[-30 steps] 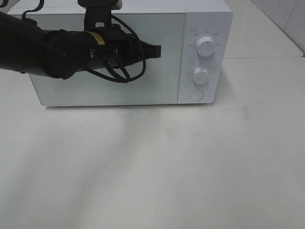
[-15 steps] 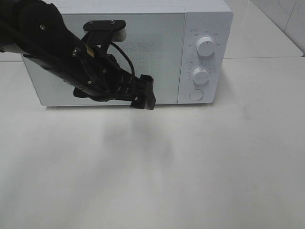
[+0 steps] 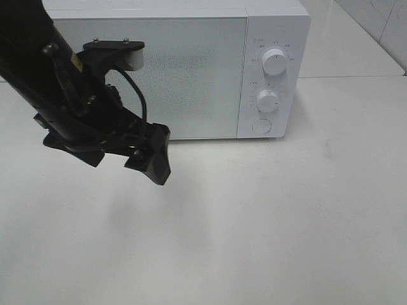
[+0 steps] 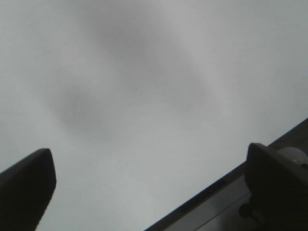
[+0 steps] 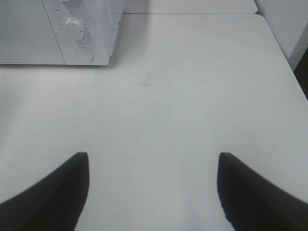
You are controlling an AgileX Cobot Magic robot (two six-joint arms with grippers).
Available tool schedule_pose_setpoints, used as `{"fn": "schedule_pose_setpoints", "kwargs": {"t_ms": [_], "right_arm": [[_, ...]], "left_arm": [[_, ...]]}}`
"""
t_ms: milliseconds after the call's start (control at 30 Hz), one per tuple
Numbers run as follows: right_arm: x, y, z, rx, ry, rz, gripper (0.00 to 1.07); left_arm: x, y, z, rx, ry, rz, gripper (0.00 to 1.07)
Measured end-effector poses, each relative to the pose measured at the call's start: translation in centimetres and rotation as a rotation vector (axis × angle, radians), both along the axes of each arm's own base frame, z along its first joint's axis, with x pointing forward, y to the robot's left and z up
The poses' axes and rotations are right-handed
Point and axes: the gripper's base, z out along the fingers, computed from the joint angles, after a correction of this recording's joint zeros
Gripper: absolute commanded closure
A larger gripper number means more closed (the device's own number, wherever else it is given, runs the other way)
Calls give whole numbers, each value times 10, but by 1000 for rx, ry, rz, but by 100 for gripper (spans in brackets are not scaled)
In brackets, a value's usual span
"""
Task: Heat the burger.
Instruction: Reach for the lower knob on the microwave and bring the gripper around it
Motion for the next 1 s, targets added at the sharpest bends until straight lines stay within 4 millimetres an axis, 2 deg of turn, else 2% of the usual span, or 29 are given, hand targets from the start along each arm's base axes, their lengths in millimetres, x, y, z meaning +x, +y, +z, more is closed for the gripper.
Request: {"fn": "schedule_pose_setpoints", "kwargs": {"t_ms": [33, 100, 133, 200, 233, 300, 333, 367, 433, 467, 500, 533, 600, 633, 700, 733, 800, 833, 867, 1000], "right_arm": [[0, 0, 0, 0, 0, 0, 35], [0, 0, 0, 0, 0, 0, 35], [0, 0, 0, 0, 0, 0, 35], [0, 0, 0, 0, 0, 0, 35], [0, 0, 0, 0, 0, 0, 35], [0, 0, 0, 0, 0, 0, 35], [0, 0, 0, 0, 0, 0, 35], [0, 0, 0, 0, 0, 0, 35], [0, 0, 0, 0, 0, 0, 35], [0, 0, 0, 0, 0, 0, 35], [0, 0, 0, 0, 0, 0, 35], [0, 0, 0, 0, 0, 0, 35], [0, 0, 0, 0, 0, 0, 35], [0, 0, 0, 0, 0, 0, 35], [0, 0, 0, 0, 0, 0, 35], [0, 0, 0, 0, 0, 0, 35], [0, 0, 0, 0, 0, 0, 35], [0, 0, 0, 0, 0, 0, 35], [0, 0, 0, 0, 0, 0, 35], [0, 0, 0, 0, 0, 0, 35]], "left_arm": [[2, 10, 3, 12, 21, 22, 6], [3, 14, 4, 17, 31, 33, 6], [5, 26, 10, 24, 41, 64, 6], [6, 32, 13, 26, 46, 79, 6], [8, 46, 19, 35, 50, 110, 6], [8, 52, 22, 42, 54, 121, 6], [8, 65, 28, 56, 57, 149, 6], [8, 65, 28, 56, 57, 149, 6], [7, 90, 41, 83, 39, 200, 6], [7, 90, 41, 83, 39, 200, 6], [5, 105, 52, 82, 17, 242, 6], [5, 105, 52, 82, 17, 242, 6], [1, 127, 66, 79, -11, 309, 6], [1, 127, 66, 79, -11, 309, 6], [-6, 146, 78, 78, -26, 369, 6], [-6, 146, 78, 78, -26, 369, 6], [-15, 164, 89, 84, -49, 426, 6], [-15, 164, 89, 84, -49, 426, 6], [-21, 173, 94, 89, -68, 460, 6], [-36, 187, 89, 99, -63, 509, 6]]}}
